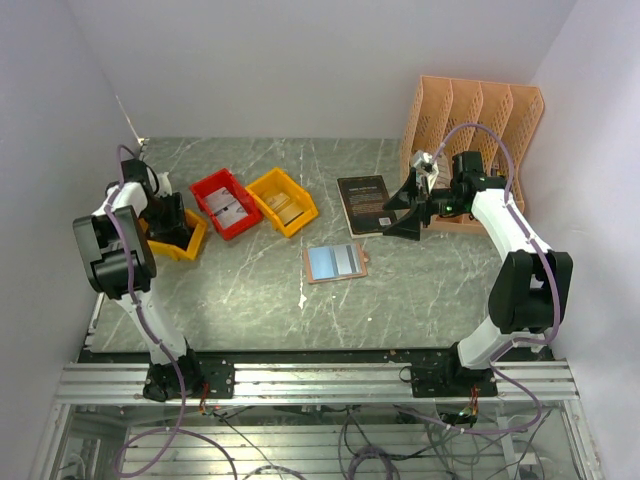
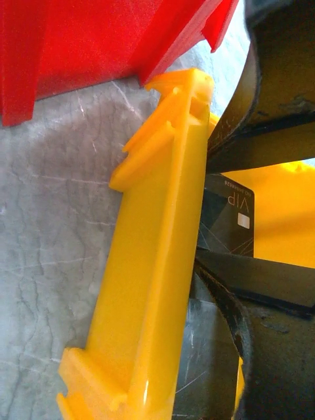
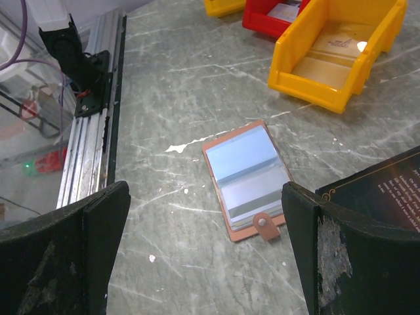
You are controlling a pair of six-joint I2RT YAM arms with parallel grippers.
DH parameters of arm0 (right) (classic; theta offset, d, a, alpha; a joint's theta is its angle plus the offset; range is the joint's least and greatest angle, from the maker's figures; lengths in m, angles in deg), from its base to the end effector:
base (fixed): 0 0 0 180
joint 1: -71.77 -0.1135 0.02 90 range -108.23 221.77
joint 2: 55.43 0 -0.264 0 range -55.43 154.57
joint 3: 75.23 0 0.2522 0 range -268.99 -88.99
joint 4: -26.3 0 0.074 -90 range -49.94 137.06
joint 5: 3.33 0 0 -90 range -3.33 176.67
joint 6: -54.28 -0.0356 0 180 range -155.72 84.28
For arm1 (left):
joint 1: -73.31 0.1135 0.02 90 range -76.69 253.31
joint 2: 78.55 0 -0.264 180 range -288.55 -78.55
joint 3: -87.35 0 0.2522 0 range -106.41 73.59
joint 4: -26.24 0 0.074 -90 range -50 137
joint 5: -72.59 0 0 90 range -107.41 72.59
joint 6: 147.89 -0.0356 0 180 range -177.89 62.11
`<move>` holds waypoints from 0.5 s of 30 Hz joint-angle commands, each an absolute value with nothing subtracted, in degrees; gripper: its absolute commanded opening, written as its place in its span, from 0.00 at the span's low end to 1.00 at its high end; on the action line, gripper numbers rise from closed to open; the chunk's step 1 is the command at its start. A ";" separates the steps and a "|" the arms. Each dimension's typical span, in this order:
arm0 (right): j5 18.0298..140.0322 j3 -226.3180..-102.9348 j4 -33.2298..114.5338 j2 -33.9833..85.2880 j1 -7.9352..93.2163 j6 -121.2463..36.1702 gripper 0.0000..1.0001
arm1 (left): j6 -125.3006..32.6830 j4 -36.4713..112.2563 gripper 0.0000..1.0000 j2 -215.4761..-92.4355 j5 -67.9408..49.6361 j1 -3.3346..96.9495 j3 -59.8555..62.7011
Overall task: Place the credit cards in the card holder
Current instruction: Adjust the credit card in the storage box.
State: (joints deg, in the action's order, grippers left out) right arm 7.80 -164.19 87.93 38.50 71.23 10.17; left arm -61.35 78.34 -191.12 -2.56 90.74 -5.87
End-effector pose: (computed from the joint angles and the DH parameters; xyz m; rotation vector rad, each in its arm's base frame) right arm 0.3211 0.0380 0.2808 -1.0614 1.6419 1.3087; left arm 0.3784 0.1092 0.1709 -0.2778 2.7516 -0.2725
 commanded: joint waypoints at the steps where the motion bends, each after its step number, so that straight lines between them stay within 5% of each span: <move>1: 7.61 -164.67 87.22 38.83 71.68 10.31 1.00 | -62.07 77.19 0.60 -191.71 3.09 91.03 -4.20; 15: 7.66 -164.58 87.02 39.03 71.75 10.29 1.00 | -59.91 79.76 0.47 -187.74 17.07 92.03 -5.51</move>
